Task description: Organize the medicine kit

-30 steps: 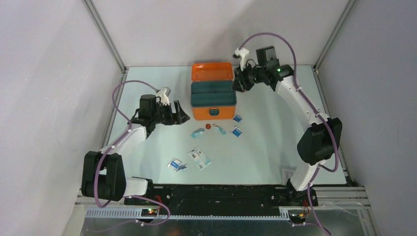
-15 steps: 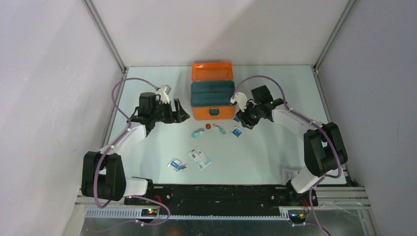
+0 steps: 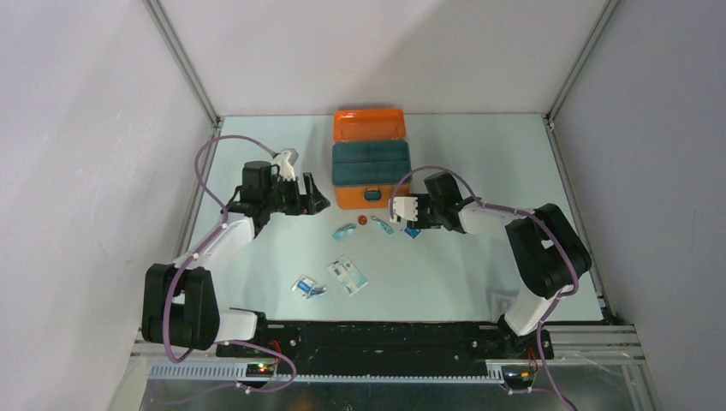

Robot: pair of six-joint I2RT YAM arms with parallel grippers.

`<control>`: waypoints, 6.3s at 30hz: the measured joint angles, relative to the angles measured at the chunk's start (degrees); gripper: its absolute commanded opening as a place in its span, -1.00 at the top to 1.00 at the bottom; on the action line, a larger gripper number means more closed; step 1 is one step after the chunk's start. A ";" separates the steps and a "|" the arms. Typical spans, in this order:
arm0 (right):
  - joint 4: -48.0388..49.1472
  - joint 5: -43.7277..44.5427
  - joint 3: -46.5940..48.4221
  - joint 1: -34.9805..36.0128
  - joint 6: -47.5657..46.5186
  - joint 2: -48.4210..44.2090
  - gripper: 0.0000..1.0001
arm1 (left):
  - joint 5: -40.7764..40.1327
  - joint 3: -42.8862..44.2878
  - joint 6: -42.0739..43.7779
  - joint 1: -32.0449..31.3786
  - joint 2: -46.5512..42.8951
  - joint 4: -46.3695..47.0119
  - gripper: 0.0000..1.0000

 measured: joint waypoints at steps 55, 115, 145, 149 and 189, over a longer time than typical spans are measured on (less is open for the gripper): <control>-13.14 3.67 26.45 11.34 32.26 2.58 1.00 | -0.13 0.98 0.50 0.68 -1.97 -0.81 -0.78; -21.27 -18.95 14.43 -2.67 20.46 4.31 -0.05 | 2.29 0.98 0.33 0.76 -0.96 -0.76 -0.76; -24.55 -13.68 23.30 -1.64 16.26 14.29 0.21 | 2.27 0.98 0.37 0.79 -0.81 -0.76 -0.76; -26.62 -14.25 25.27 -1.62 15.76 15.45 0.35 | 2.27 0.98 0.39 0.81 -0.81 -0.76 -0.76; -14.67 -17.70 26.84 0.42 44.44 -6.84 1.00 | 2.05 0.98 0.39 0.81 -0.83 -0.76 -0.77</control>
